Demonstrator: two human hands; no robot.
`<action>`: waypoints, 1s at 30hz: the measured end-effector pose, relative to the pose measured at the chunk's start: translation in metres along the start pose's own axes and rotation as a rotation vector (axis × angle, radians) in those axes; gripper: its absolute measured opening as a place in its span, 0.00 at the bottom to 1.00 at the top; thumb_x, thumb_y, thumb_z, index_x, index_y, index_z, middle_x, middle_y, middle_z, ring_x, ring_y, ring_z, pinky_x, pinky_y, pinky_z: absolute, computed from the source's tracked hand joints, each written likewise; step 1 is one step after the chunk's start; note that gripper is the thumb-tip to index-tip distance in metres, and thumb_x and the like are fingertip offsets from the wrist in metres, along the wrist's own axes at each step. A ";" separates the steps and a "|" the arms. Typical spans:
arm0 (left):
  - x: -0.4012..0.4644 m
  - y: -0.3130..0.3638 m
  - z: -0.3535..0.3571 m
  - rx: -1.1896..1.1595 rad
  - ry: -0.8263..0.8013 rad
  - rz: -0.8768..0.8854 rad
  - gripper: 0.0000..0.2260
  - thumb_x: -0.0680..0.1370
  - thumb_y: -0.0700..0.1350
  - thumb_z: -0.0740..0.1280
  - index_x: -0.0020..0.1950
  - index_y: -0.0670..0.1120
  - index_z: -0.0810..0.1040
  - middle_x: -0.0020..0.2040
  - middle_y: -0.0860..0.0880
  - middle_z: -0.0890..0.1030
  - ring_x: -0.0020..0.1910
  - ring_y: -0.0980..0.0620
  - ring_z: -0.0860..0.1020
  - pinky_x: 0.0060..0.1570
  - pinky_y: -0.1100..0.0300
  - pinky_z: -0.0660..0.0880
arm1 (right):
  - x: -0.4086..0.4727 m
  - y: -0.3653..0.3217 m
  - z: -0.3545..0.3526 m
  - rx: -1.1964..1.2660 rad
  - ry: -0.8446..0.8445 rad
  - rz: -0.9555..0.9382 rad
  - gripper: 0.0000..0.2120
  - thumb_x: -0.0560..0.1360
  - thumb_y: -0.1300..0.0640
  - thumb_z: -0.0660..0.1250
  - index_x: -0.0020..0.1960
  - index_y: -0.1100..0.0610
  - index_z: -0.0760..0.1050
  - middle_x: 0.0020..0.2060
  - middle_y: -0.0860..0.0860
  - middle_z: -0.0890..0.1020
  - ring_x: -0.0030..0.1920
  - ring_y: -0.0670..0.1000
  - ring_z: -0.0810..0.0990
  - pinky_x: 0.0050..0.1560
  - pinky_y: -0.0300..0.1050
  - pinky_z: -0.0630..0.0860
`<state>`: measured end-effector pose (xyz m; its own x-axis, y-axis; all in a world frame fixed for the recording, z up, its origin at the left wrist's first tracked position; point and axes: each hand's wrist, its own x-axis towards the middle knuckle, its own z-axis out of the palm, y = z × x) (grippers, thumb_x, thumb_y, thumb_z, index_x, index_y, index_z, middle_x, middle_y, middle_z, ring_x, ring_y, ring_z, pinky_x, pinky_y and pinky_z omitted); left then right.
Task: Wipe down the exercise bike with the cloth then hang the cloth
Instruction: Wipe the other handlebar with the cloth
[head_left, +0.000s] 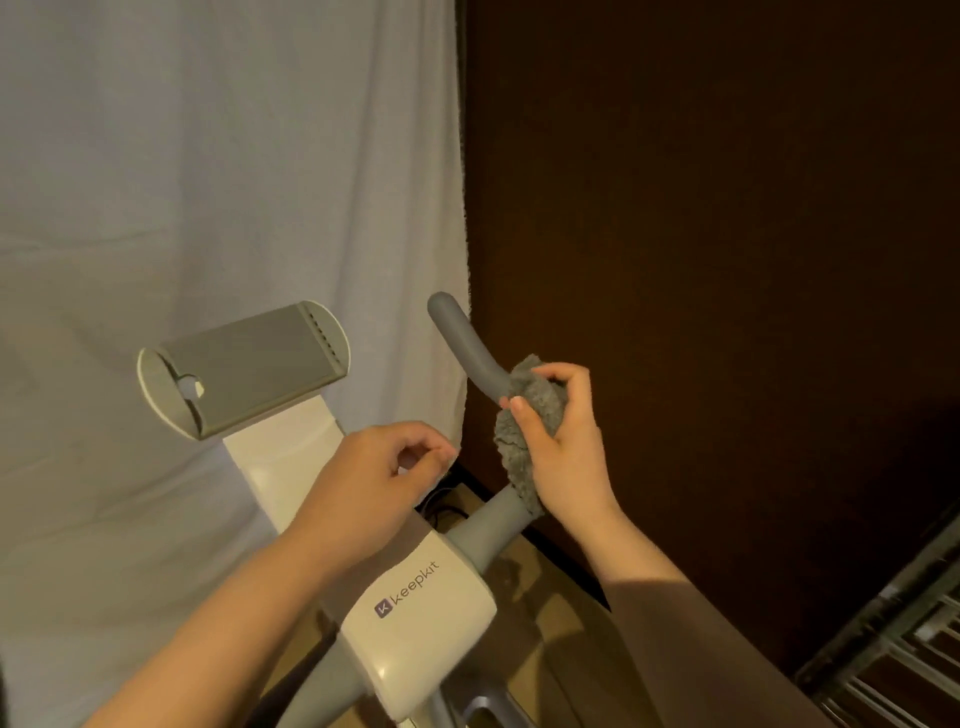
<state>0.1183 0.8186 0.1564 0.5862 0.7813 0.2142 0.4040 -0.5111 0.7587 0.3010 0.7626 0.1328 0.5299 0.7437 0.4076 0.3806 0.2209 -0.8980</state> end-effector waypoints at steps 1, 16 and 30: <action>-0.007 0.000 0.002 0.007 0.018 -0.012 0.08 0.79 0.47 0.66 0.46 0.59 0.82 0.44 0.62 0.82 0.46 0.62 0.80 0.51 0.56 0.78 | -0.001 0.002 0.002 -0.040 -0.036 -0.014 0.13 0.78 0.58 0.66 0.55 0.41 0.67 0.57 0.48 0.77 0.57 0.46 0.78 0.56 0.51 0.79; -0.043 -0.010 0.029 0.365 0.295 -0.009 0.13 0.77 0.42 0.59 0.51 0.54 0.82 0.63 0.54 0.77 0.65 0.54 0.72 0.74 0.51 0.52 | -0.013 0.007 -0.005 -0.743 -0.485 -0.280 0.14 0.78 0.38 0.59 0.61 0.39 0.68 0.40 0.44 0.81 0.42 0.47 0.78 0.39 0.44 0.72; -0.049 -0.007 0.028 0.352 0.225 0.045 0.16 0.76 0.34 0.62 0.51 0.53 0.82 0.57 0.54 0.80 0.60 0.54 0.74 0.74 0.55 0.52 | -0.028 0.021 0.007 -0.626 -0.192 -0.226 0.19 0.76 0.33 0.58 0.51 0.43 0.80 0.41 0.42 0.82 0.44 0.44 0.77 0.42 0.41 0.71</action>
<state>0.1069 0.7739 0.1235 0.4560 0.7944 0.4011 0.6201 -0.6069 0.4971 0.2890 0.7504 0.1009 0.2641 0.8336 0.4851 0.8622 0.0213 -0.5061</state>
